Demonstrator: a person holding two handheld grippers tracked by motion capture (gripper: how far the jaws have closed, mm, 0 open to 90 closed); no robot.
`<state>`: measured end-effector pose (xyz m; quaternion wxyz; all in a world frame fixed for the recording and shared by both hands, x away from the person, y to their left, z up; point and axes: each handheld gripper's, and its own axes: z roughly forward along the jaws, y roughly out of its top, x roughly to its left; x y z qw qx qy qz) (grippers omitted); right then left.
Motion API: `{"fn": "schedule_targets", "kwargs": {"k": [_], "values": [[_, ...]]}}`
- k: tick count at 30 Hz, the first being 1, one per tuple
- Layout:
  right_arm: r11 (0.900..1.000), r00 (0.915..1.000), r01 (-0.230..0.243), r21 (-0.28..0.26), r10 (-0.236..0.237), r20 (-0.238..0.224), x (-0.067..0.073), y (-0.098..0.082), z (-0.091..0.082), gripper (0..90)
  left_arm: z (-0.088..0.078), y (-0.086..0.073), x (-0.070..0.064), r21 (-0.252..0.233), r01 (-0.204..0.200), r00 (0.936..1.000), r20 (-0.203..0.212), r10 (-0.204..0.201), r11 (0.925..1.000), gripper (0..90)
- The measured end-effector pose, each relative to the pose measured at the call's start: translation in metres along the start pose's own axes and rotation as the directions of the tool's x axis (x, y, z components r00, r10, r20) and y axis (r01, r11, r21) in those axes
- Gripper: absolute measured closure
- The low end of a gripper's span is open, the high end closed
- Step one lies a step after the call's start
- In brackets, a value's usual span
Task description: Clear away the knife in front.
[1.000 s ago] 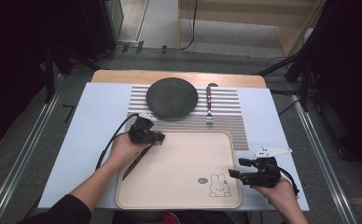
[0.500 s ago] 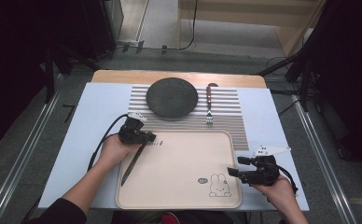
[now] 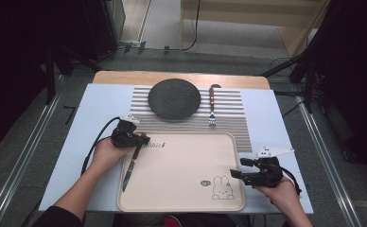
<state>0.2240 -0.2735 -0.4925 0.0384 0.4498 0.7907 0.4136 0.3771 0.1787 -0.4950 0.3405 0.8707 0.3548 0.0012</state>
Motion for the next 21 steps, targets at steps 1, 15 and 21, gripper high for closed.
{"fn": "schedule_targets", "kwargs": {"k": [1, 15, 21], "values": [[1.000, 1.0000, 0.001, -0.002, -0.001, 0.001, 0.000, 0.000, 0.000, 28.8, -0.001, -0.001, 0.001, 0.000, 0.002, 1.0000, -0.001, -0.002, 1.0000, 89.1], [1.000, 1.0000, 0.000, 0.000, 0.000, 0.007, 0.000, 0.000, 0.000, 28.8, -0.012, -0.005, -0.001, -0.046, -0.001, 0.9979, 0.064, 0.004, 0.9990, 72.0], [1.000, 1.0000, -0.003, -0.002, 0.003, 0.007, -0.001, 0.001, 0.000, 28.8, -0.016, -0.005, -0.007, -0.040, -0.021, 0.9957, 0.089, 0.024, 0.9990, 58.0]]}}
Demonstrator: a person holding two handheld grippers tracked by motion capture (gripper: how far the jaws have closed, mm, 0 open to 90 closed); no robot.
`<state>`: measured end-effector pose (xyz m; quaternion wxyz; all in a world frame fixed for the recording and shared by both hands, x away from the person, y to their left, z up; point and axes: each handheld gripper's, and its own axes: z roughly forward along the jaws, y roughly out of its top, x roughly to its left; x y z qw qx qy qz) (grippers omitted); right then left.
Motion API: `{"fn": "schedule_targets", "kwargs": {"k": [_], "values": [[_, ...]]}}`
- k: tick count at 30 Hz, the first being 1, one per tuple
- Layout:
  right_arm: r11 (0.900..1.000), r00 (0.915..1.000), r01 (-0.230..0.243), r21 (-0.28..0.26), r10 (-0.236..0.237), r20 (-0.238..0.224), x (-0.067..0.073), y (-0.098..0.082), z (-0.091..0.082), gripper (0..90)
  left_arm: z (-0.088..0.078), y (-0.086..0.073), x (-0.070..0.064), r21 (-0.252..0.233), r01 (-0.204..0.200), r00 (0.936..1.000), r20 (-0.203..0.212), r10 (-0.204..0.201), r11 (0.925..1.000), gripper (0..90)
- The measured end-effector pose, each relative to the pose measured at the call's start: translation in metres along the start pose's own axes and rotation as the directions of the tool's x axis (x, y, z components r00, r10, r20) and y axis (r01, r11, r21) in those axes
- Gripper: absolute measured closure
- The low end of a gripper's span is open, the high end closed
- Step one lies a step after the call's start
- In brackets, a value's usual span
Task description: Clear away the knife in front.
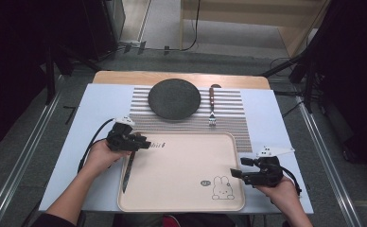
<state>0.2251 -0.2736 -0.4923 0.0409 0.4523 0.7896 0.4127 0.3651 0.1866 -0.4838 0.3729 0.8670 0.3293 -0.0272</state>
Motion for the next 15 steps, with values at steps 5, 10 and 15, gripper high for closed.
{"fn": "schedule_targets", "kwargs": {"k": [5, 10, 15], "values": [[1.000, 1.0000, 0.007, 0.001, -0.007, -0.004, 0.000, 0.001, 0.000, 28.8, -0.009, -0.001, -0.004, -0.024, -0.023, 0.9991, 0.034, 0.024, 0.9995, 49.5], [1.000, 1.0000, 0.007, 0.003, -0.007, -0.004, 0.000, 0.001, 0.001, 28.8, -0.019, -0.001, -0.010, -0.060, -0.009, 0.9984, 0.056, 0.012, 0.9982, 44.4], [1.000, 1.0000, 0.005, 0.004, -0.005, -0.004, 0.000, 0.001, 0.000, 28.8, -0.026, -0.004, -0.013, -0.060, -0.022, 0.9963, 0.081, 0.027, 0.9979, 35.4]]}}
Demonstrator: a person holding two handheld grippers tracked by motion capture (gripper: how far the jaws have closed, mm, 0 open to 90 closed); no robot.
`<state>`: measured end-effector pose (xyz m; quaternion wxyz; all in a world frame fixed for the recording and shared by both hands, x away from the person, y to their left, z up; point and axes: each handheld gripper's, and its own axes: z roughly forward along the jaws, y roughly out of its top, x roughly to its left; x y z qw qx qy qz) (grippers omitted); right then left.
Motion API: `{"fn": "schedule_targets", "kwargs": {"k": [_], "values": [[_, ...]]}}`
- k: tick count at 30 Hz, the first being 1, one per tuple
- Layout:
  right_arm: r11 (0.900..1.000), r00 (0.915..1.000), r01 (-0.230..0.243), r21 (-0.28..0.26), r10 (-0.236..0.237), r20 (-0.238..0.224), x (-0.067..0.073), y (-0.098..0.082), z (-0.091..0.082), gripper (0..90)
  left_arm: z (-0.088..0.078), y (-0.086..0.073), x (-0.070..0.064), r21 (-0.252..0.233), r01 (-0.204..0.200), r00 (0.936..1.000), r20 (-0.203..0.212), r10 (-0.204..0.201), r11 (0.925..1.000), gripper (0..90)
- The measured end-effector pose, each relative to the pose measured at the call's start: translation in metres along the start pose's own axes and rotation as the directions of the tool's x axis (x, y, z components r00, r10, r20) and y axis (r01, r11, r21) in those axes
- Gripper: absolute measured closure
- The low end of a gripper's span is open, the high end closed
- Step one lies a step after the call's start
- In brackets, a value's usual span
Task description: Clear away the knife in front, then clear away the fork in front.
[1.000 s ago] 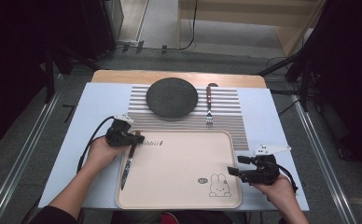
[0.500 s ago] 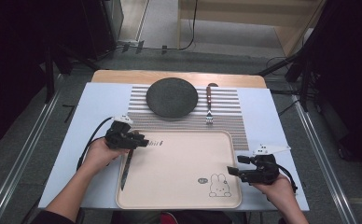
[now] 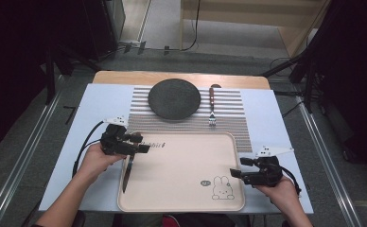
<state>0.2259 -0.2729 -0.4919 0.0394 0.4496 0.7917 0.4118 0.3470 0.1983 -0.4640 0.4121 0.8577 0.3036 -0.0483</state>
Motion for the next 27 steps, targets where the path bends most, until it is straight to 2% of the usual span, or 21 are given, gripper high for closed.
{"fn": "schedule_targets", "kwargs": {"k": [2, 3, 7, 10, 15, 17, 18, 20, 27], "values": [[1.000, 1.0000, 0.001, 0.000, -0.001, 0.000, 0.000, 0.000, 0.000, 28.8, -0.003, -0.002, -0.002, -0.002, -0.010, 1.0000, 0.001, 0.010, 1.0000, 34.6], [1.000, 1.0000, 0.003, 0.000, -0.003, 0.002, 0.000, 0.000, 0.000, 28.8, -0.004, -0.003, -0.003, -0.001, -0.011, 0.9999, 0.005, 0.011, 0.9999, 31.2], [1.000, 1.0000, -0.004, -0.002, 0.004, 0.002, -0.001, 0.000, 0.000, 28.8, -0.010, -0.007, -0.004, -0.013, -0.004, 0.9995, 0.032, 0.004, 0.9999, 27.5], [1.000, 1.0000, -0.004, -0.001, 0.004, 0.004, -0.001, 0.000, 0.000, 28.8, -0.014, -0.008, -0.006, -0.021, 0.017, 0.9990, 0.041, -0.016, 0.9996, 27.8], [1.000, 1.0000, -0.010, -0.006, 0.010, 0.000, -0.001, 0.001, 0.000, 29.0, -0.020, -0.013, -0.008, -0.037, 0.014, 0.9993, 0.035, -0.013, 0.9992, 28.1], [1.000, 1.0000, -0.003, -0.007, 0.003, -0.001, -0.001, 0.001, 0.000, 29.2, -0.022, -0.016, -0.008, -0.049, 0.024, 0.9982, 0.055, -0.021, 0.9985, 25.5], [1.000, 1.0000, -0.006, -0.006, 0.006, -0.002, -0.001, 0.001, 0.000, 29.1, -0.023, -0.017, -0.008, -0.049, 0.029, 0.9983, 0.052, -0.027, 0.9983, 23.5], [1.000, 1.0000, -0.009, -0.009, 0.009, -0.004, -0.002, 0.002, 0.000, 29.1, -0.026, -0.020, -0.008, -0.047, 0.022, 0.9979, 0.062, -0.019, 0.9986, 23.6], [1.000, 0.9999, -0.016, -0.026, 0.016, -0.002, -0.003, 0.003, 0.000, 29.2, -0.034, -0.029, -0.013, -0.062, -0.007, 0.9998, 0.018, 0.009, 0.9980, 23.8]]}}
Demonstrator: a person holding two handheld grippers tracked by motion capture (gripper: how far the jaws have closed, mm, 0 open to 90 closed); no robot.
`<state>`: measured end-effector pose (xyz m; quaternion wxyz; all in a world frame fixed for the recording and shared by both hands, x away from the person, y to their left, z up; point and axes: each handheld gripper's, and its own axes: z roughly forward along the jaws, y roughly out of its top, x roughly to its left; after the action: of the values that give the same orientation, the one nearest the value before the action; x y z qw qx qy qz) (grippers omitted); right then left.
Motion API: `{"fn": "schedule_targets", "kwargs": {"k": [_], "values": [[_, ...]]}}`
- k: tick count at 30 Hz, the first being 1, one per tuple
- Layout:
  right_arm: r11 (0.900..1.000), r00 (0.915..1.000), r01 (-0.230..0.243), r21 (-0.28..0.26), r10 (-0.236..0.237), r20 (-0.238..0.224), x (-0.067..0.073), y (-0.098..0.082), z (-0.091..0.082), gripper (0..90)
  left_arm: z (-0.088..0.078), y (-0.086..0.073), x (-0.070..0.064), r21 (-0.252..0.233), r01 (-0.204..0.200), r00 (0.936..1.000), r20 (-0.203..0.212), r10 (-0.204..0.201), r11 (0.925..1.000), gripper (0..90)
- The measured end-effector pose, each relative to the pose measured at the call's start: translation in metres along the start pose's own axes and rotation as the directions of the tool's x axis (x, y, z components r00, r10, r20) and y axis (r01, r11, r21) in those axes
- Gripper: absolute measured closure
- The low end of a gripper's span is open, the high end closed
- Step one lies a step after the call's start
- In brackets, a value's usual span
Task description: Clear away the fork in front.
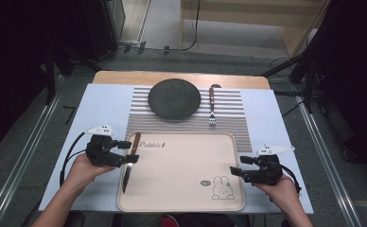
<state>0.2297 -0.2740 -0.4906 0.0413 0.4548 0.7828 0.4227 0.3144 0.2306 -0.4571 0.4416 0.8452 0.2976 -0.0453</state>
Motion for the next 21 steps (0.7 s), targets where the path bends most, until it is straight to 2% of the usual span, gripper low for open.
{"fn": "schedule_targets", "kwargs": {"k": [5, 7, 10, 13, 16, 21], "values": [[1.000, 0.9999, -0.011, -0.006, 0.011, 0.000, -0.002, 0.004, 0.001, 28.8, -0.008, -0.005, -0.002, -0.028, 0.012, 0.9999, -0.004, -0.012, 0.9995, 30.4], [1.000, 1.0000, -0.002, -0.008, 0.002, 0.001, -0.003, 0.006, 0.002, 28.5, -0.010, -0.007, -0.002, -0.039, 0.014, 0.9999, 0.005, -0.014, 0.9992, 32.8], [1.000, 0.9999, -0.001, 0.000, 0.001, -0.013, -0.003, 0.011, 0.005, 28.1, -0.011, -0.010, -0.004, -0.044, 0.004, 1.0000, -0.007, -0.005, 0.9990, 34.9], [1.000, 0.9997, 0.021, -0.003, -0.021, -0.009, -0.002, 0.016, 0.008, 26.4, -0.011, -0.011, -0.005, -0.049, 0.003, 0.9998, -0.018, -0.004, 0.9988, 38.2], [1.000, 1.0000, -0.006, 0.008, 0.006, 0.003, -0.004, 0.022, 0.010, 23.6, -0.011, -0.012, -0.007, -0.060, 0.002, 0.9999, -0.014, -0.003, 0.9982, 38.7], [1.000, 0.9996, -0.028, -0.001, 0.028, -0.001, -0.009, 0.029, 0.011, 23.7, -0.012, -0.014, -0.008, -0.065, -0.024, 0.9990, -0.039, 0.022, 0.9976, 40.8]]}}
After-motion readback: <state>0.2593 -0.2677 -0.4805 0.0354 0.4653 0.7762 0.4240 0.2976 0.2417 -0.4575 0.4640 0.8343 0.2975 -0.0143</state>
